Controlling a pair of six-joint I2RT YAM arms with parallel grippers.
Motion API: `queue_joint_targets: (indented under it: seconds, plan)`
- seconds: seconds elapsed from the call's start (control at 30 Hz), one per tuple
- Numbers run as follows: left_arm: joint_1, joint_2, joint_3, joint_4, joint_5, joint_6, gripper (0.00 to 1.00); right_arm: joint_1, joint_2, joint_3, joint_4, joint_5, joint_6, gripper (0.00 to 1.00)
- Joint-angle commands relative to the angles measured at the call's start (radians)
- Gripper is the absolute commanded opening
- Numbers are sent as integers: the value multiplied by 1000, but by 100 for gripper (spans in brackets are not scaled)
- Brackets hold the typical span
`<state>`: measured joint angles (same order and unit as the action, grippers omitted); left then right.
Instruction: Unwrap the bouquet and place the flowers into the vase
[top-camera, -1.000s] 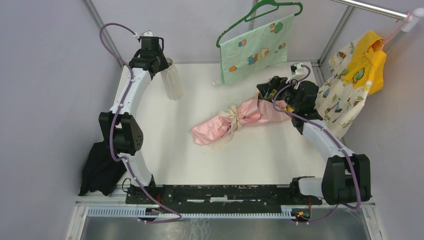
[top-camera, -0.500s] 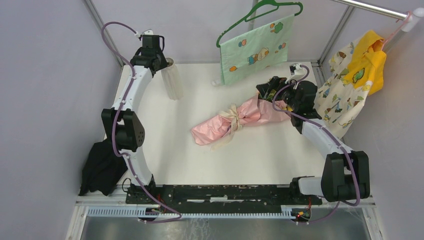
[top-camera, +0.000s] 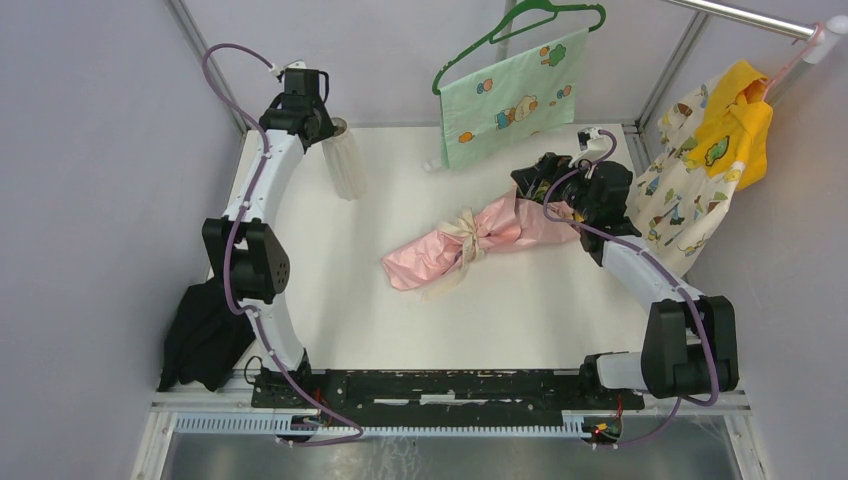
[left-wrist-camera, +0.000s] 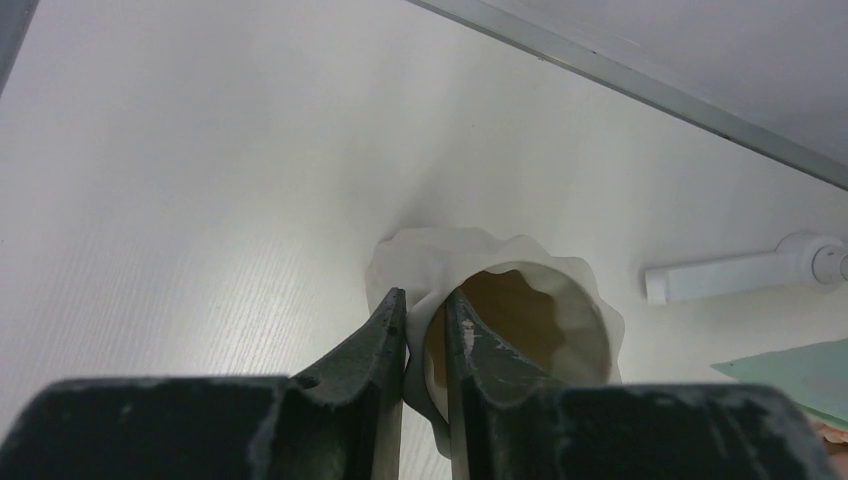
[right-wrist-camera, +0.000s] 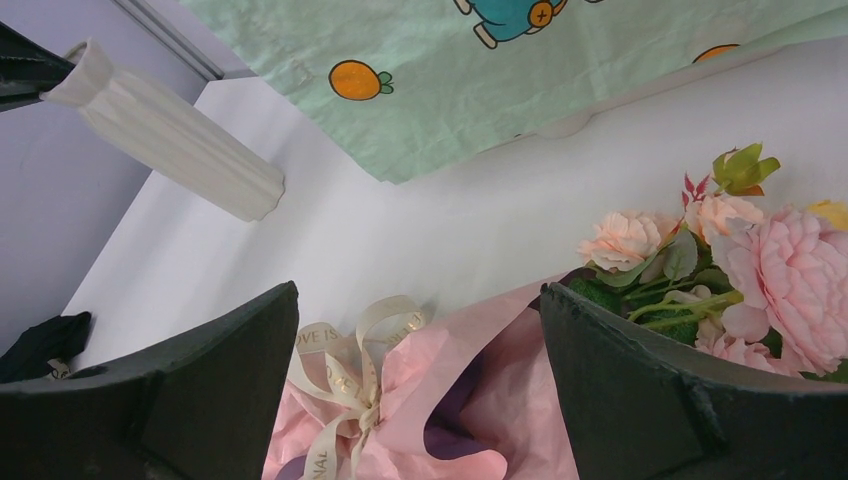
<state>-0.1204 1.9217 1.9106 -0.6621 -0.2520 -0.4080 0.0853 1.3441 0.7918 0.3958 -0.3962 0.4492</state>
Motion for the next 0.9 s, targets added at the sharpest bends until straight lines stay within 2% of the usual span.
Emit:
queue_joint_targets:
  seconds: [0.0, 0.87]
  plan:
    - [-4, -39, 12, -74, 1, -41, 2, 6, 3, 5, 66, -25, 14, 96]
    - [-5, -145, -3, -82, 26, -45, 2, 7, 20, 4, 78, -36, 36, 95]
